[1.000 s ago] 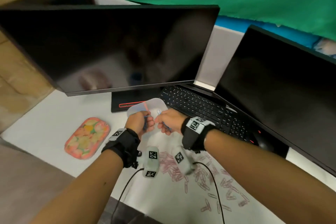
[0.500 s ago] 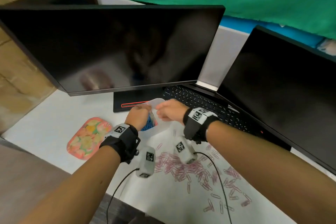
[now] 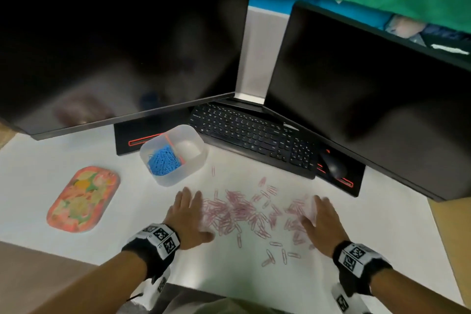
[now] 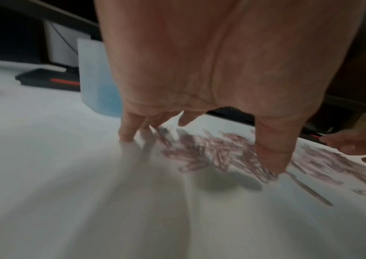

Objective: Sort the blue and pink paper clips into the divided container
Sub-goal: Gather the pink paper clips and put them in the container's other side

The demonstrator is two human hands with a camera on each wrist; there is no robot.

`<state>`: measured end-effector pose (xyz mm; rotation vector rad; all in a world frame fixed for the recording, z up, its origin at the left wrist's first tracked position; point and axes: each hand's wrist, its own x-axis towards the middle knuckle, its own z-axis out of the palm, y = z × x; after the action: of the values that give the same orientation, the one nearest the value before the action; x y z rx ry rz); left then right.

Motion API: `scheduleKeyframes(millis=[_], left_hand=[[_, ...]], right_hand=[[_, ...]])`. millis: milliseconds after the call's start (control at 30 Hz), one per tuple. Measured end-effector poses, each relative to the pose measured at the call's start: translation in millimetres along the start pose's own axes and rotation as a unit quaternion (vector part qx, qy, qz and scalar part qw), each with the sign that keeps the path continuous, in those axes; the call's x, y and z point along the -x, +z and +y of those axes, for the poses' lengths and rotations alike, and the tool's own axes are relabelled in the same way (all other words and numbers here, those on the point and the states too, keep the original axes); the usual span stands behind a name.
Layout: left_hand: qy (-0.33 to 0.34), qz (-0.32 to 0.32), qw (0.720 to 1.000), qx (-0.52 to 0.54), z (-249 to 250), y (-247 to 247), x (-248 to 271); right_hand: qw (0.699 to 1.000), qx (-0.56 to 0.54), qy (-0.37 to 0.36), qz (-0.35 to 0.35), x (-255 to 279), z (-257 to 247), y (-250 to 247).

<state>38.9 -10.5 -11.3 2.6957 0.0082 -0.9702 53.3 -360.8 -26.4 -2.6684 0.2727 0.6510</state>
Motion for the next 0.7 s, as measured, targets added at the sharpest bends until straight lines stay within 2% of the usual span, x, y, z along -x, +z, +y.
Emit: scheduleKeyframes(millis=[67, 167, 333, 433, 533, 567, 633, 700], left_hand=[[-0.009, -0.026, 1.0, -0.008, 13, 10, -2], [0.01, -0.027, 0.999, -0.02, 34, 15, -8], [0.069, -0.022, 0.996, -0.055, 63, 18, -25], [0.126, -0.027, 0.99, -0.062, 75, 17, -27], [0.131, 0.011, 0.991, -0.028, 80, 5, -31], [0.112, 0.037, 0.993, -0.01, 79, -2, -36], [0.064, 0.078, 0.995, 0.021, 71, -16, -50], [0.037, 0.078, 0.996, 0.014, 64, -27, -62]], right_hand=[[0.999, 0.001, 0.031, 0.022, 4, 8, 10], [0.998, 0.01, 0.045, 0.036, 8, -2, 21], [0.998, 0.04, -0.054, 0.003, 8, -32, 37], [0.988, 0.067, -0.131, -0.055, 17, -49, 45], [0.981, 0.052, -0.175, -0.064, 22, -52, 40], [0.985, 0.033, -0.162, -0.046, 19, -50, 36], [0.996, -0.003, -0.088, -0.005, 7, -41, 26], [1.0, -0.012, -0.011, 0.006, -8, -31, 17]])
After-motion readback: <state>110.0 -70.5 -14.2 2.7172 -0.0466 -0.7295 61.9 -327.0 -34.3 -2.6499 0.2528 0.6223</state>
